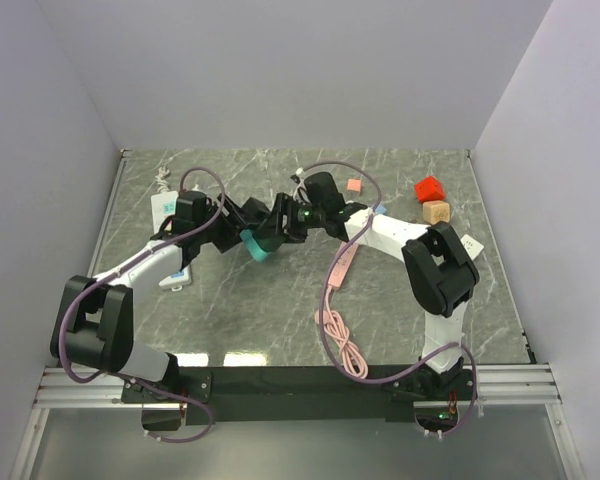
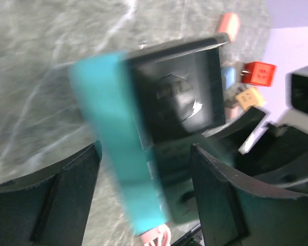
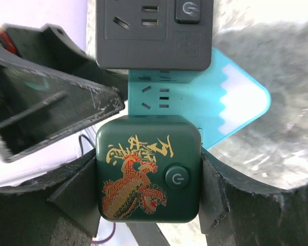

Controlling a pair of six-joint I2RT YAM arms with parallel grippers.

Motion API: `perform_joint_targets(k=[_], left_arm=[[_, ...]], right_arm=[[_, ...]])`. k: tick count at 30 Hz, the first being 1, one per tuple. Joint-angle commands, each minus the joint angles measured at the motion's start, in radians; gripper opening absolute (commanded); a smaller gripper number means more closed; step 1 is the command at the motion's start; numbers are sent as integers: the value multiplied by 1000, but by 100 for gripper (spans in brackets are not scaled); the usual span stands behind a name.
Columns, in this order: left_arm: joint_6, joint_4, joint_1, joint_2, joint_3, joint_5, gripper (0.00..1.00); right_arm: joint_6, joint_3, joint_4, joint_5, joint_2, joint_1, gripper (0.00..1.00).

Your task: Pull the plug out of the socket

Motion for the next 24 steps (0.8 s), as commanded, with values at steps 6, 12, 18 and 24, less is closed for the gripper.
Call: perform_joint_targets(k=[6, 12, 18, 24], left_arm=[[-45, 69, -13, 34, 68, 34, 73], [-39, 31, -13, 77, 78, 48, 57], [-38, 67, -21, 119, 62, 86, 21], [13, 37, -18, 160, 61, 57, 1]], right_arm=[[5, 26, 108, -51, -72, 34, 0], [17, 29, 117, -40, -74, 32, 0], [43, 52, 139, -52, -61, 34, 0], [22, 109, 76, -82, -48, 23, 0]])
